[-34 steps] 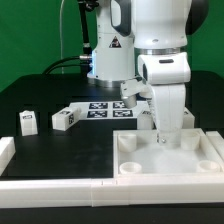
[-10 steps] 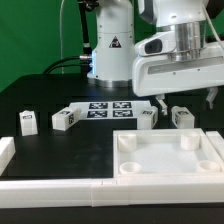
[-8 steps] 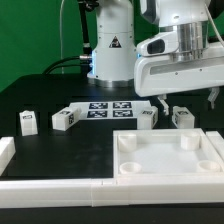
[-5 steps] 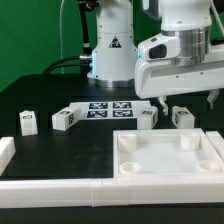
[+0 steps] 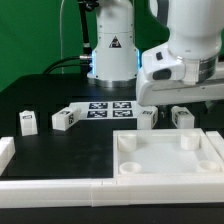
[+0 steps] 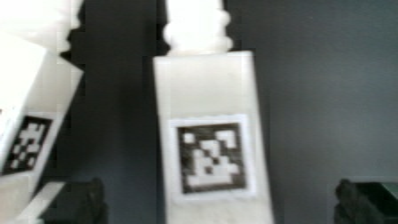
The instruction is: Assemble one leg
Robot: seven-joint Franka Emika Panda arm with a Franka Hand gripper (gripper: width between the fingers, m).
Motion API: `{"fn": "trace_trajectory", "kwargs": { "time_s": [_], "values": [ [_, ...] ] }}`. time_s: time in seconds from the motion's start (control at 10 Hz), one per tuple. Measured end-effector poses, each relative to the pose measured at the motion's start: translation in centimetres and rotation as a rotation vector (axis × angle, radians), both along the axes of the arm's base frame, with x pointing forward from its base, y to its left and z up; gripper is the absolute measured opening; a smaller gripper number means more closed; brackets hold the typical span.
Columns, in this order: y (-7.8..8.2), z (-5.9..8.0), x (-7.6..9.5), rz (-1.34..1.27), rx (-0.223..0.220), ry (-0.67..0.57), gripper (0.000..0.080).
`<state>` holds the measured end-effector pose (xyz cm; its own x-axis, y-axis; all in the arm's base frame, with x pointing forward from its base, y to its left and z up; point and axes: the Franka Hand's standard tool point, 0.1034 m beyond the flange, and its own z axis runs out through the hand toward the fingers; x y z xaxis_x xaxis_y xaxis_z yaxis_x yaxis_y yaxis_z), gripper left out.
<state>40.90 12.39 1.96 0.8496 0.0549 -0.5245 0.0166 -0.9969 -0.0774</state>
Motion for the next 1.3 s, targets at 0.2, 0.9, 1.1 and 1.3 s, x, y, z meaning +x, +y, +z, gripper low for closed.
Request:
{"fn": "trace_trajectory", "kwargs": {
  "time_s": [0.2,0.9,1.1,1.3],
  "values": [
    [-0.3,-0.4,-0.4,0.008,-0.001,0.176,0.0649],
    [0.4,-1.2,-0.4,0.028,0.003,0.334,0.0422],
    [0.4,-1.2,-0.4,0.028,0.003,0.335,0.0289],
    [0.4,-1.2,-0.4,0.028,0.003,0.335,0.0290]
  ]
}}
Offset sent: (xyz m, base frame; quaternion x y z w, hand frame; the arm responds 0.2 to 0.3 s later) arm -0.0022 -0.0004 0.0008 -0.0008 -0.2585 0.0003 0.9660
